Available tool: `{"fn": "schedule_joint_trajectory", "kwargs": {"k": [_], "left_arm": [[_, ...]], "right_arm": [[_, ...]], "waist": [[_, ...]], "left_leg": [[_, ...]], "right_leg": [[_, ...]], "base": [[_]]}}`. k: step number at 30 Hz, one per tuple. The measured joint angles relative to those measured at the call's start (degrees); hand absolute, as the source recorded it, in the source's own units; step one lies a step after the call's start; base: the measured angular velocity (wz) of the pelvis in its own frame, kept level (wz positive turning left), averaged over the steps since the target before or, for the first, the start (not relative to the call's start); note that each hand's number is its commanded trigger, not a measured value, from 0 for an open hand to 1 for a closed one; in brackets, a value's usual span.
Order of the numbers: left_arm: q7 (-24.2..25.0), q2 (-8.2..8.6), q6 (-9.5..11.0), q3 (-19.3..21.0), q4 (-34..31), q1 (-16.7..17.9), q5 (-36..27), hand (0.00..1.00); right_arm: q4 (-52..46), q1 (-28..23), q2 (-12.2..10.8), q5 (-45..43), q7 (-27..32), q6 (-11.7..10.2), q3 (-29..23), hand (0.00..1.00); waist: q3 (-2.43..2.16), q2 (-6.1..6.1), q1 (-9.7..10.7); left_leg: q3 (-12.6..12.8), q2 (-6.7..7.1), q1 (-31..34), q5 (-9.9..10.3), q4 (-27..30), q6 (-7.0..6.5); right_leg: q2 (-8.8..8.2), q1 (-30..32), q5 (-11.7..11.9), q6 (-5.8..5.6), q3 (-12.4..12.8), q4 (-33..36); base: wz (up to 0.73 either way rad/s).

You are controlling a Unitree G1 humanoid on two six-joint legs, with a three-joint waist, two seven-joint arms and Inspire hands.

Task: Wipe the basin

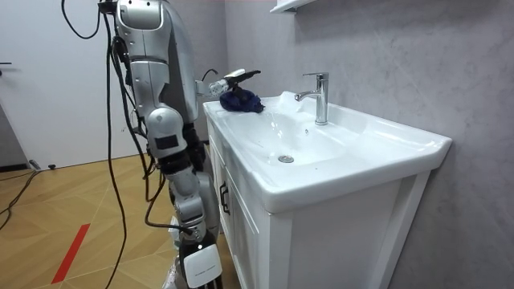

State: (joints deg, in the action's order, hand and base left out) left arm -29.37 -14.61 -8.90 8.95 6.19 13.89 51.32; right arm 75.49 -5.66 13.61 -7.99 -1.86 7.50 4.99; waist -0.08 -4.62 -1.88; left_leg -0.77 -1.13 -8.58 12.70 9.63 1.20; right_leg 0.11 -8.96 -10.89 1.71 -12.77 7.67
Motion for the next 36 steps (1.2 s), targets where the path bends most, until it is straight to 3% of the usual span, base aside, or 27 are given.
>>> {"fn": "schedule_joint_trajectory", "kwargs": {"k": [10, 19, 24, 30, 36], "left_arm": [[-0.4, 0.0, 0.8, 0.0, -0.2, 0.0, -0.5, 0.0], [-0.4, 0.01, 2.0, 0.4, -1.3, -3.1, -19.2, 0.0], [0.6, 0.01, 2.9, 0.5, -3.6, -3.1, -34.1, 0.0], [2.6, 0.02, 2.9, 2.7, -4.8, -3.1, -40.3, 0.0], [4.3, 0.05, 3.0, 5.6, -6.7, -3.1, -49.3, 0.0]], "right_arm": [[0.0, 0.1, 0.0, 0.8, 0.4, -0.5, 0.0, 0.0], [0.5, 1.3, 0.0, 0.4, 0.7, -0.5, 0.1, 0.0], [0.0, 1.2, -0.2, 0.9, 1.7, -0.5, -0.2, 0.0], [0.1, 1.0, -1.0, 1.3, 1.9, -0.4, -1.8, 0.0], [0.0, 1.1, -1.4, 1.4, 1.9, -0.4, -1.9, 0.0]], "waist": [[0.11, -0.09, -0.2], [0.21, 0.4, -0.1], [0.4, 0.76, -0.3], [0.21, 1.7, -0.2], [0.05, 1.62, -0.2]], "left_leg": [[0.0, 0.07, 0.0, 0.0, -0.1, 0.0], [-0.1, 0.03, -0.1, 0.0, -0.1, 0.0], [-0.1, 0.13, -0.1, 0.0, 0.0, 0.0], [-0.1, 0.17, 0.0, 0.0, 0.7, 0.0], [-0.1, 0.23, 0.1, 0.0, 0.7, 0.0]], "right_leg": [[0.0, 0.0, -0.2, -0.04, 0.0, 0.0], [-0.1, -0.1, -0.2, -0.05, -0.9, 0.4], [-0.34, 0.0, -0.5, -0.07, -0.6, 1.1], [-0.62, 0.0, -0.8, -0.06, -0.6, 1.2], [-0.73, -0.1, -0.8, -0.07, -0.8, 1.9]], "base": [[0.0], [0.02], [0.0], [0.02], [0.0]]}}
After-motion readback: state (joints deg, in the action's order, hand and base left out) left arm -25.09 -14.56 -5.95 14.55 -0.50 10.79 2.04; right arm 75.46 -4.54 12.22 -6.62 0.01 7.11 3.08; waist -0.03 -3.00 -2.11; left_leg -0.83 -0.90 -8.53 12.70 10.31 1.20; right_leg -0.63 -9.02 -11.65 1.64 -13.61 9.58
